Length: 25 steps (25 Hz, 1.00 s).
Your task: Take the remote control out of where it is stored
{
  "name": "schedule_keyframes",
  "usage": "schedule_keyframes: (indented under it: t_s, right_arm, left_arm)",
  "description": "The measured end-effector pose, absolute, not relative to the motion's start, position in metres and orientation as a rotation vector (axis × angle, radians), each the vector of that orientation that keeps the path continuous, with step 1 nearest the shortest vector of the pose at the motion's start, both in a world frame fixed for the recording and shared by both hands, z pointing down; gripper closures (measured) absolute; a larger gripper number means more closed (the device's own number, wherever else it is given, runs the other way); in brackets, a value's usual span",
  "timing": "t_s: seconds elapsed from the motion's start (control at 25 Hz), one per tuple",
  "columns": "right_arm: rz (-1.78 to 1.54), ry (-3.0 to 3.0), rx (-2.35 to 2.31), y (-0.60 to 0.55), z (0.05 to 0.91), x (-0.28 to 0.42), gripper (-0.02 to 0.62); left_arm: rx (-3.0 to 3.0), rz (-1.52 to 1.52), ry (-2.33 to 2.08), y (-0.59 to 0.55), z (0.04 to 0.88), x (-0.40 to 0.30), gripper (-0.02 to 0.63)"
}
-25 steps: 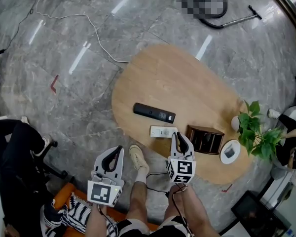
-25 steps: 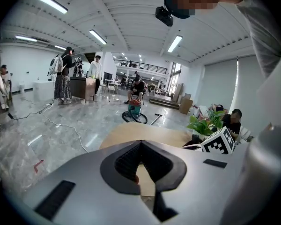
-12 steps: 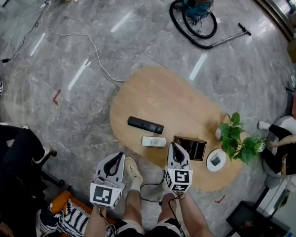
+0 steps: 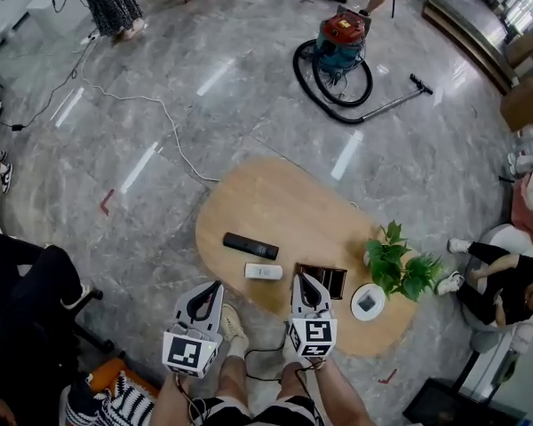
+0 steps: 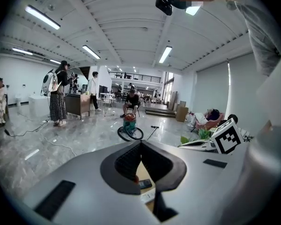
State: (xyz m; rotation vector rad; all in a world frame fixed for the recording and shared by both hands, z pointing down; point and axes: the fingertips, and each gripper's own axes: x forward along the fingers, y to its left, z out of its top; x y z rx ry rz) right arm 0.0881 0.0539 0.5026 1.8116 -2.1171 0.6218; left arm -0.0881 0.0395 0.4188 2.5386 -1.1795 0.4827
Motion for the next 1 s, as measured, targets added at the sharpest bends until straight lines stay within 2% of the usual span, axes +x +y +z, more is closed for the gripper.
schedule_keyframes:
  t_s: [0.6,1.0]
  right_arm:
    - [0.506,-2.267,1.785,0.080,0.376,0.091,0.588]
    - [0.388,-2.373,1.745,0.103,0.303,0.098,0.588]
  left_arm:
    - [2.635,0.522,-1.248,0.078,0.322,-0.072,0.601]
    - [2.675,0.408,-1.286,0.099,0.262,-0.054,0.601]
